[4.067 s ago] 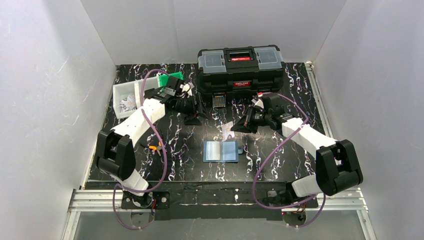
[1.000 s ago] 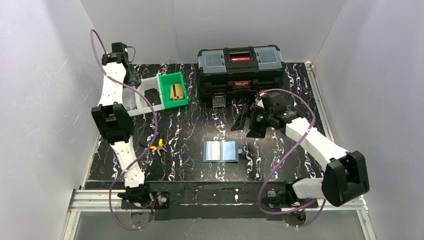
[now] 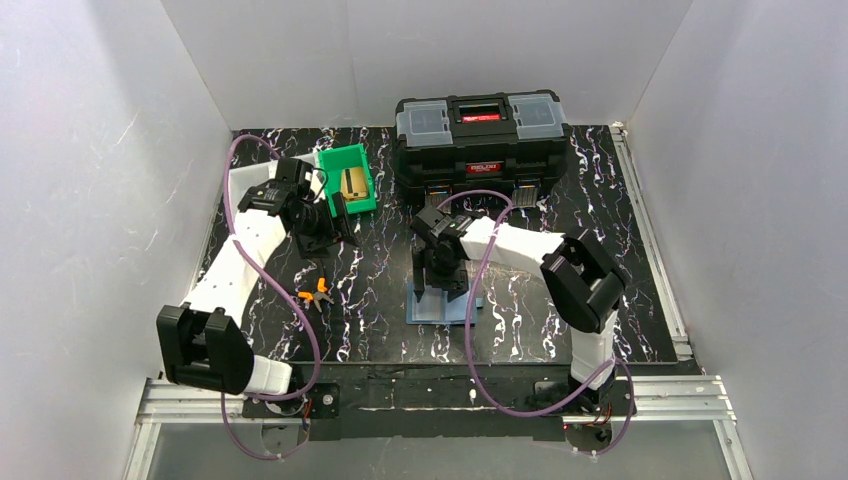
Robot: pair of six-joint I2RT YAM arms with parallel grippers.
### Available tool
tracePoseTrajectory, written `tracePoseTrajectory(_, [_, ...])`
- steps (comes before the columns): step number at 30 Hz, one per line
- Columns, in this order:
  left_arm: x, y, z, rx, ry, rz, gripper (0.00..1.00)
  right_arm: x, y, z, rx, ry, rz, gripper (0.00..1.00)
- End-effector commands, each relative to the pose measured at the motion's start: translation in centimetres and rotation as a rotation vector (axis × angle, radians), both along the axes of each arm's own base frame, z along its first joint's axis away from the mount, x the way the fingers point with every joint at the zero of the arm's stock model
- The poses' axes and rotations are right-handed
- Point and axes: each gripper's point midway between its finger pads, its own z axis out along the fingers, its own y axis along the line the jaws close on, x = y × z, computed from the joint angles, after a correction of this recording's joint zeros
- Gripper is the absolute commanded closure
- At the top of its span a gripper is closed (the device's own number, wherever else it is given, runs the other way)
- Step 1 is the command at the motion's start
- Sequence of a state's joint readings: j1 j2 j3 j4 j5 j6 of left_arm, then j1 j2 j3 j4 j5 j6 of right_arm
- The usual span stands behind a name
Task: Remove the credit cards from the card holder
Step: Remove the credit card from the card holder.
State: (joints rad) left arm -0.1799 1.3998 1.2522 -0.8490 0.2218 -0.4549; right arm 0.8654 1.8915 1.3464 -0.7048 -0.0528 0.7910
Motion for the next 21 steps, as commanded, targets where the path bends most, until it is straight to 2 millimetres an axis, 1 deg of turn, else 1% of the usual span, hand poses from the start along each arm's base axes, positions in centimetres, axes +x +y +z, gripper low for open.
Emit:
tracePoseTrajectory(1, [-1.1,-0.8,0.6,-0.063,-0.023,-0.006,0.3,0.4,-0.9,-0.1,-0.09,-0.021,-0.018,0.24])
tracePoseTrajectory(4, [-1.4,-0.9,0.2,-0.074,-0.011,-0.007,0.3,0.1,-1.0,-0.8,-0.118,-0.007,-0.002,0.26])
tracePoseTrajectory(9, [-1.7,-1.0,-0.3,-0.077,0.0,-0.008,0.3,-0.3,-0.6,-1.8,-0.144,-0.002,0.035,0.26])
tracePoseTrajectory(16, [-1.8,-1.2,-0.9,-0.077,0.02,-0.009,0.3,-0.5,0.4,-2.0,-0.143,-0.01,0.087,0.28])
tracePoseTrajectory(20, [-1.9,-1.5,-1.2,-0.076,0.033,-0.012,0.3,-1.3,0.2,-3.3,-0.154,0.032,0.106,0.35])
tracePoseTrajectory(21, [-1.9,-1.7,-1.2,-0.077,0.034,-0.013,0.3,-1.4,-0.1,-3.6,-0.161,0.037,0.108,0.39])
